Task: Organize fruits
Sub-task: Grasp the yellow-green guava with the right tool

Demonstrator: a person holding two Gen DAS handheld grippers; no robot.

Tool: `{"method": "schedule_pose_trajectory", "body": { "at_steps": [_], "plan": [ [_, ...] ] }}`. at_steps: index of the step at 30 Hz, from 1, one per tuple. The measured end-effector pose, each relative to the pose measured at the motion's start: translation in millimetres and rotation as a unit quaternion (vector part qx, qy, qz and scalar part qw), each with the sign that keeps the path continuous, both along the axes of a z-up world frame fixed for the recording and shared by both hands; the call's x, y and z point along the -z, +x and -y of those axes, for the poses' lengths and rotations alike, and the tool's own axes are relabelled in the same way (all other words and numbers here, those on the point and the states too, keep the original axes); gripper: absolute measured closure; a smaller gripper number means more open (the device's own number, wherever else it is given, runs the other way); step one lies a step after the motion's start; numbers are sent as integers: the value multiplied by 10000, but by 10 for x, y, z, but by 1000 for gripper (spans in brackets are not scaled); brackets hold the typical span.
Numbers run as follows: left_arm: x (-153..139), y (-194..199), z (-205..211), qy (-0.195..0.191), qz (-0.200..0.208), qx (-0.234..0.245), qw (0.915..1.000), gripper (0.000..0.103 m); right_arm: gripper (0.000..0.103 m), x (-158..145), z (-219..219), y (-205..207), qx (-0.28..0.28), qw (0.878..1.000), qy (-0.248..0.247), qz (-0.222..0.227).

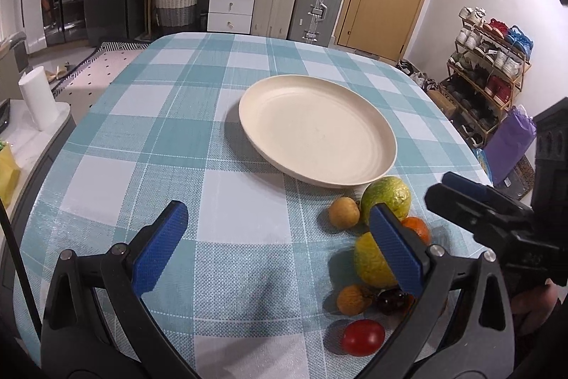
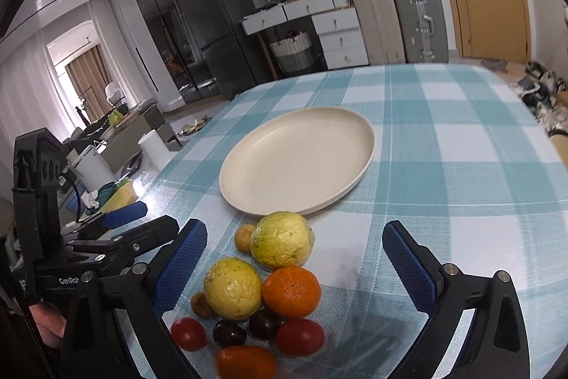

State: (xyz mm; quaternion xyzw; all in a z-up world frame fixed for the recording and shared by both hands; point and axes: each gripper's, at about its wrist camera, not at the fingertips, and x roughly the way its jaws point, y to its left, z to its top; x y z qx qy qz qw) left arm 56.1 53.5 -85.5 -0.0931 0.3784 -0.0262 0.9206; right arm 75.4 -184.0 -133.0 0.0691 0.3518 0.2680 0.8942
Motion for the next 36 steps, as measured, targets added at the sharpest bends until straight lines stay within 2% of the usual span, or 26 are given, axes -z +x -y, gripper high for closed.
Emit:
{"method": "schedule_pose_trajectory", "body": {
  "at_steps": [7,10,13,18,20,22,26,36],
  "plan": [
    [87,90,-26,-96,-92,39,9999,2,14,151,-65,188,-197,9991,130,-360],
    [113,131,-37,-134,-119,39,9998,2,22,200,-85,240,-267,9982,176,-507],
    [138,157,-35,-160,-133,54,9998,2,25,241,-115,300,-356,9972,210,-624],
    [164,164,-15,-195,-190,101,9996,2,37,302,-179,348,-504,9954,198,-785],
    [170,182,-14,-195,-200,110,9995,2,50,347,-204,388,-523,9941,176,-937],
    [171,185,-5,-185,-197,115,9996,2,50,393,-219,420,-610,9919,269,-1081],
    [173,194,2,-224,-206,161,9994,2,51,412,-215,416,-593,9917,351,-1083],
    [192,141,123,-585,-341,593,9959,2,51,314,-11,318,-456,9931,667,-853]
  ]
}}
